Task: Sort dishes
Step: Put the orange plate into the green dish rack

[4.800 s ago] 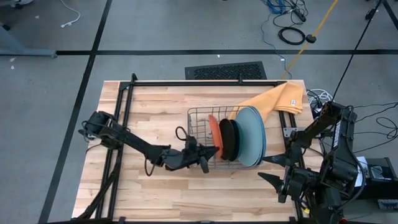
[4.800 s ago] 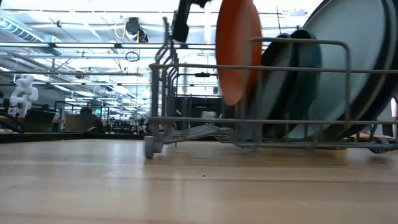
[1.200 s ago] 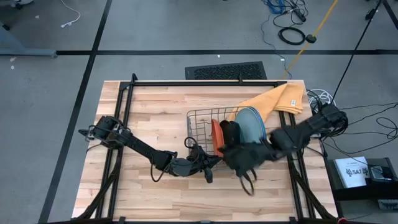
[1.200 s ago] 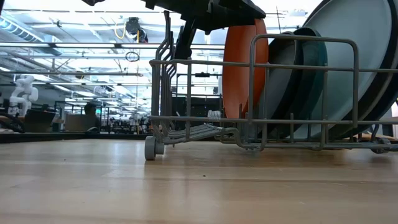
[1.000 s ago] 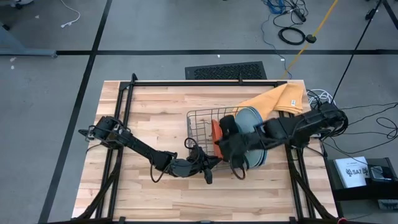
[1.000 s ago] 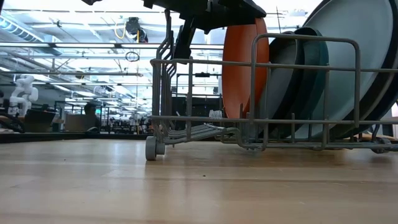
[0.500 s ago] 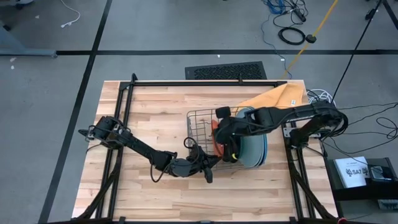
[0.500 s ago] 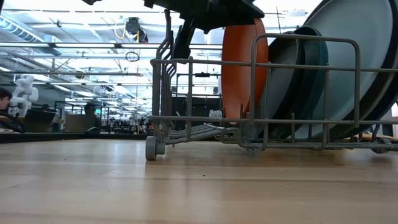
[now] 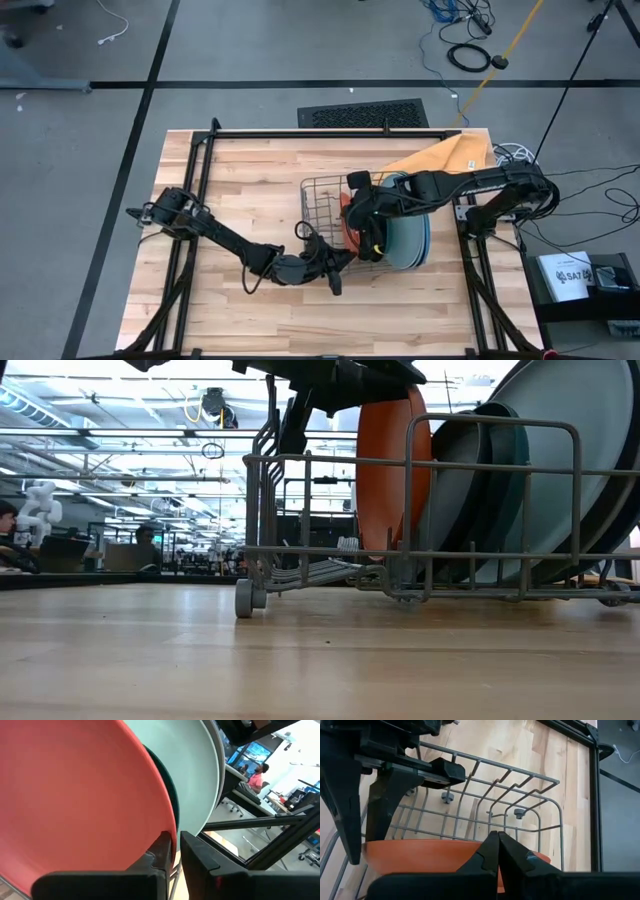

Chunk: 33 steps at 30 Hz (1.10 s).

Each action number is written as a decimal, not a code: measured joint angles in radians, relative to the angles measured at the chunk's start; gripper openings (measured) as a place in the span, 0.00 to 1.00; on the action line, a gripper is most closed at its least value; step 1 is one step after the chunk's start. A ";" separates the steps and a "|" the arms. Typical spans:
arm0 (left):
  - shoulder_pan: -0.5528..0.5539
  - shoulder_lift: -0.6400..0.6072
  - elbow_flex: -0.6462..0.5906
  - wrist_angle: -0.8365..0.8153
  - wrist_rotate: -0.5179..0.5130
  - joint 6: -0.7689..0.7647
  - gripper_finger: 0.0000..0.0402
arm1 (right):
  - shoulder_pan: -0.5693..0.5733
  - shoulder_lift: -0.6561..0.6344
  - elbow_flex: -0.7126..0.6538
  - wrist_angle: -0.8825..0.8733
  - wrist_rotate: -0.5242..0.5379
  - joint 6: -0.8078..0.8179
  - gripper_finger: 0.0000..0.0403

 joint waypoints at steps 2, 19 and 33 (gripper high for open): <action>-0.001 -0.005 0.000 0.000 0.002 0.001 0.10 | 0.000 0.000 0.000 0.000 -0.002 0.001 0.00; -0.015 -0.070 0.001 0.023 0.026 0.004 0.11 | -0.003 0.022 -0.004 -0.005 -0.028 0.035 0.00; -0.052 -0.119 0.004 -0.006 0.008 0.060 0.11 | 0.010 0.069 -0.009 0.020 -0.010 0.006 0.00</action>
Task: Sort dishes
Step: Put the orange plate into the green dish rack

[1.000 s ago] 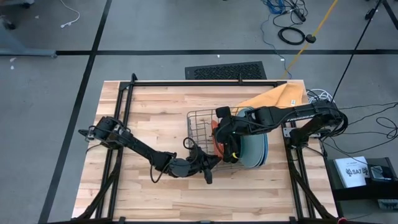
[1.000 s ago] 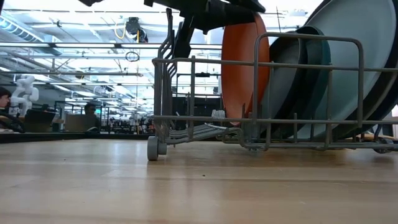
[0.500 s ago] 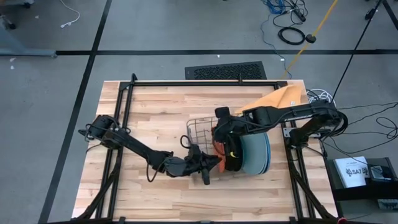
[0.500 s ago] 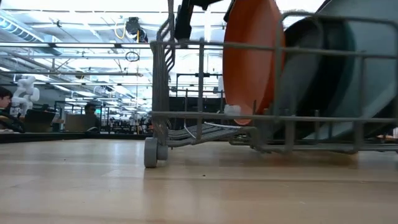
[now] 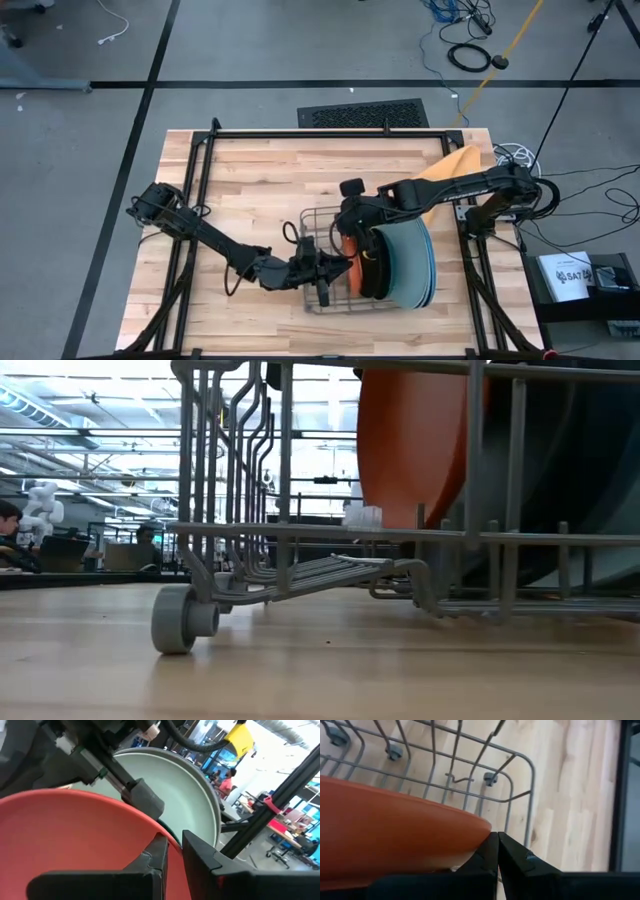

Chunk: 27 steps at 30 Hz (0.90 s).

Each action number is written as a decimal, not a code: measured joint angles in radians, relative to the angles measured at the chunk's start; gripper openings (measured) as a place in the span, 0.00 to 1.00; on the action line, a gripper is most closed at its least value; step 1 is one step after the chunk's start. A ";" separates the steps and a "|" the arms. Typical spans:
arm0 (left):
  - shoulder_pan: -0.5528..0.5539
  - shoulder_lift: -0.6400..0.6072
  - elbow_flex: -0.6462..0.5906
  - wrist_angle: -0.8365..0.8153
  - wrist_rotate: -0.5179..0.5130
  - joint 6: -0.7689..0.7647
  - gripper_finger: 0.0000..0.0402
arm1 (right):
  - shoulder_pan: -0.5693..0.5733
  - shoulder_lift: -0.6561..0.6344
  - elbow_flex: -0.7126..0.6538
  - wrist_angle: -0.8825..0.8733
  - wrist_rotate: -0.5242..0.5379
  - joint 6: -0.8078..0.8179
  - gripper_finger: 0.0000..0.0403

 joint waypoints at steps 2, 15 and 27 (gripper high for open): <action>0.002 0.000 0.000 -0.006 -0.003 0.002 0.11 | 0.002 -0.003 0.000 -0.001 0.017 -0.006 0.00; -0.002 -0.001 0.002 -0.087 -0.010 0.001 0.11 | 0.004 -0.005 0.003 -0.015 0.037 -0.013 0.05; 0.000 -0.003 0.003 -0.157 -0.076 0.004 0.35 | 0.035 -0.095 0.003 -0.052 0.142 -0.067 0.48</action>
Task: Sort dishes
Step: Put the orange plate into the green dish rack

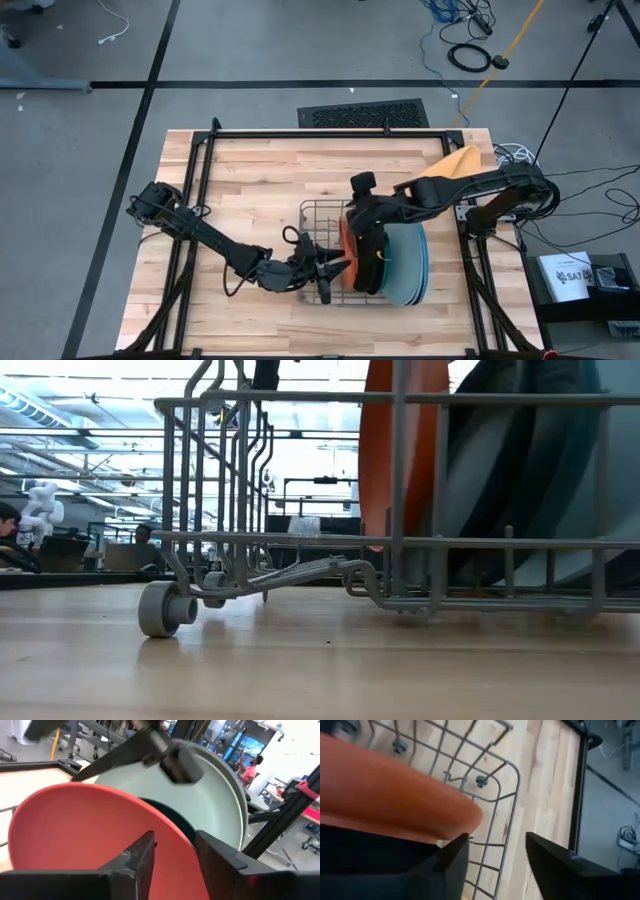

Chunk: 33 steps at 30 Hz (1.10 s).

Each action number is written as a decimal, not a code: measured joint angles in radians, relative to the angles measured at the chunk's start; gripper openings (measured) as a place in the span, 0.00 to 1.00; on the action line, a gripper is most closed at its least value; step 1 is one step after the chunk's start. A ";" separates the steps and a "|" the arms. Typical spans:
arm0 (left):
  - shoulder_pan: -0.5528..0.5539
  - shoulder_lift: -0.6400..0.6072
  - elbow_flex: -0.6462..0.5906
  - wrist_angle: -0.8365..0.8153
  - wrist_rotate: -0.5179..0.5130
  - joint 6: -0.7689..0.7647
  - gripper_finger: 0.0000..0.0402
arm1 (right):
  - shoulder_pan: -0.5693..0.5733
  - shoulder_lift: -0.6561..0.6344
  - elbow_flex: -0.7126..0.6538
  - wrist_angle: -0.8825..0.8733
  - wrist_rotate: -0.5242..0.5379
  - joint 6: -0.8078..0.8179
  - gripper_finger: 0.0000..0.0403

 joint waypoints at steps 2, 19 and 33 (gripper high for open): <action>0.000 0.000 -0.001 -0.015 0.002 -0.005 0.36 | 0.010 -0.025 0.000 0.000 0.002 0.001 0.52; -0.001 0.003 -0.003 -0.034 0.013 -0.007 0.38 | 0.167 -0.080 0.002 -0.045 -0.087 -0.071 0.57; -0.001 0.005 -0.005 -0.034 0.034 -0.033 0.46 | 0.212 -0.041 0.002 0.018 -0.055 -0.305 0.61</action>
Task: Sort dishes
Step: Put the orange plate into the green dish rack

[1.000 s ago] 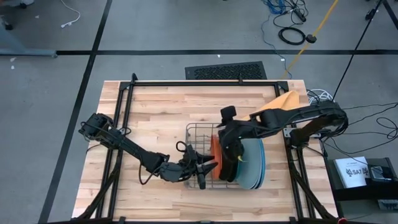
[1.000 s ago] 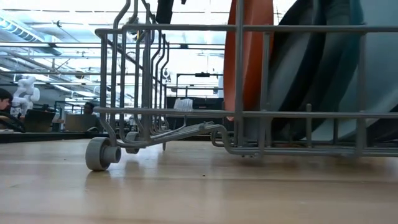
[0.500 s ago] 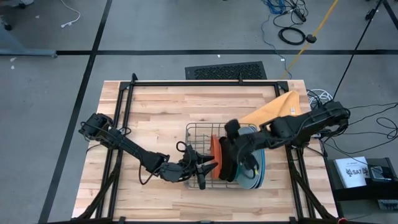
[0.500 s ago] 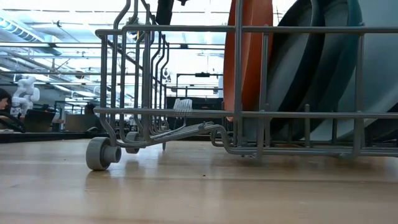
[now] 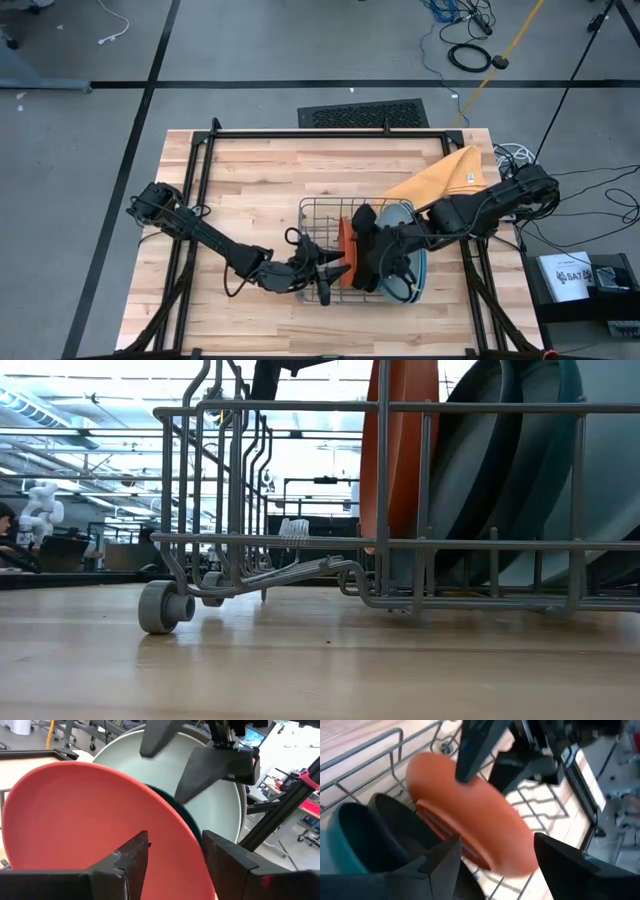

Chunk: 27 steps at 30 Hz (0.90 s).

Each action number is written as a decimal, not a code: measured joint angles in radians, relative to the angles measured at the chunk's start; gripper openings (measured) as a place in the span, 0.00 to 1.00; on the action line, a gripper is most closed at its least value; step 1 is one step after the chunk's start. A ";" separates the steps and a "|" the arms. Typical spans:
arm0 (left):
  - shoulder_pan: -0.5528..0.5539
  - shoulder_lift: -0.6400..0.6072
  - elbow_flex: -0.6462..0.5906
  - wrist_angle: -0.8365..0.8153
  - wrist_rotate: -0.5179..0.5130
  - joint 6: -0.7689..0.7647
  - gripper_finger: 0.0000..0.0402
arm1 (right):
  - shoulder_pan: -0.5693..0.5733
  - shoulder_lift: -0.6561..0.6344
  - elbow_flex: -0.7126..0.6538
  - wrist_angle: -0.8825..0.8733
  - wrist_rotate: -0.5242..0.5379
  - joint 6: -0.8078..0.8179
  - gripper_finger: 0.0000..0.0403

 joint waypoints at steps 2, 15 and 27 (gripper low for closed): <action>0.000 0.001 0.000 0.000 0.003 -0.001 0.46 | 0.005 0.009 0.000 0.004 -0.004 -0.036 0.61; 0.000 0.003 -0.002 0.009 0.014 0.001 0.46 | 0.003 0.073 0.003 0.059 -0.047 -0.133 0.61; -0.004 0.004 -0.002 0.105 0.027 0.036 0.46 | -0.001 0.081 0.003 0.037 -0.054 -0.093 0.61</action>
